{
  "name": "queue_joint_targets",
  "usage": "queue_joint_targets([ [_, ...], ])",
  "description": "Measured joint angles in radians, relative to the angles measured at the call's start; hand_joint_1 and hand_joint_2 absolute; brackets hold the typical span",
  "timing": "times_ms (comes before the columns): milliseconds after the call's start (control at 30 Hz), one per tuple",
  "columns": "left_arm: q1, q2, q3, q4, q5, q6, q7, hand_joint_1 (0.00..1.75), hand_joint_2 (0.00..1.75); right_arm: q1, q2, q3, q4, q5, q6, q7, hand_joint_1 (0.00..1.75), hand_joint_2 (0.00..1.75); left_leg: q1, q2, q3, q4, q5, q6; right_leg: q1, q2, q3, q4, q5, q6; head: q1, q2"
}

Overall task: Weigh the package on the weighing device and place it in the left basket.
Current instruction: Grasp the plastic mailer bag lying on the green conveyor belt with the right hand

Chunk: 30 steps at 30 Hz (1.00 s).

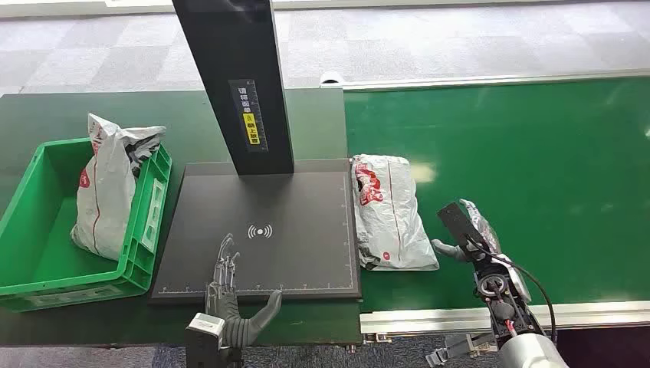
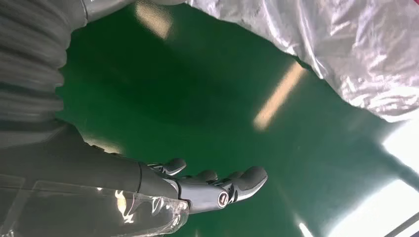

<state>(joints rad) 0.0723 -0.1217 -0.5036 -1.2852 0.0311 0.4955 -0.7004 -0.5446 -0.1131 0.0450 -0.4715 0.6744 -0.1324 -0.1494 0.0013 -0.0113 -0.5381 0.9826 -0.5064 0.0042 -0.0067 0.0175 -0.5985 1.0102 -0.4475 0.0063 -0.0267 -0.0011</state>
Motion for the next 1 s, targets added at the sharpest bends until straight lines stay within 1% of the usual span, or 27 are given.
queue_joint_targets([
  [167,-0.003,0.002,-0.01,0.001,0.01,0.007,0.0,0.0,1.75,-0.032,0.019,0.034,0.045,0.052,0.005,0.034,0.0,1.75,0.0,0.0,0.0,0.0,0.0,0.0,0.0,0.0,0.0,0.0,0.0,0.0,0.0,0.0],
  [267,-0.005,0.003,-0.015,0.001,0.015,0.007,0.0,0.0,1.75,-0.051,0.036,0.055,0.071,0.077,0.006,0.04,0.0,1.75,0.0,0.0,0.0,0.0,0.0,0.0,0.0,0.0,0.0,0.0,0.0,0.0,0.0,0.0],
  [467,-0.008,0.002,-0.021,0.001,0.011,0.005,0.0,0.0,1.75,-0.088,0.072,0.072,0.106,0.075,0.071,-0.007,0.0,1.75,0.0,0.0,0.0,0.0,0.0,0.0,0.0,0.0,0.0,0.0,0.0,0.0,0.0,0.0],
  [667,-0.018,-0.003,-0.032,0.004,0.009,-0.003,0.0,0.0,1.75,-0.1,0.117,0.075,0.133,0.076,0.125,-0.012,0.0,1.75,0.0,0.0,0.0,0.0,0.0,0.0,0.0,0.0,0.0,0.0,0.0,0.0,0.0,0.0],
  [733,-0.027,-0.004,-0.033,0.007,0.009,-0.016,0.0,0.0,1.75,-0.1,0.132,0.075,0.143,0.076,0.145,0.005,0.0,1.75,0.0,0.0,0.001,0.0,0.0,0.0,0.0,0.0,0.0,0.0,0.0,0.0,0.0,0.0],
  [900,-0.049,-0.018,-0.033,0.023,0.006,-0.034,0.0,0.0,1.75,-0.093,0.161,0.074,0.174,0.061,0.21,0.112,0.02,1.75,0.0,0.0,0.002,0.0,0.0,0.0,0.0,0.0,0.0,0.0,0.0,0.0,0.0,0.0],
  [933,-0.053,-0.02,-0.033,0.026,0.006,-0.035,0.0,0.0,1.75,-0.092,0.165,0.074,0.176,0.06,0.213,0.121,0.38,1.75,0.0,0.0,0.002,0.0,0.0,0.0,0.0,0.0,0.0,0.0,0.0,0.0,0.0,0.0],
  [1000,-0.06,-0.023,-0.033,0.032,0.006,-0.039,0.0,0.0,1.75,-0.093,0.169,0.074,0.181,0.057,0.22,0.136,1.25,1.75,0.0,0.0,0.003,0.0,0.0,0.0,0.0,0.0,0.001,0.0,0.0,0.0,0.0,0.0],
])
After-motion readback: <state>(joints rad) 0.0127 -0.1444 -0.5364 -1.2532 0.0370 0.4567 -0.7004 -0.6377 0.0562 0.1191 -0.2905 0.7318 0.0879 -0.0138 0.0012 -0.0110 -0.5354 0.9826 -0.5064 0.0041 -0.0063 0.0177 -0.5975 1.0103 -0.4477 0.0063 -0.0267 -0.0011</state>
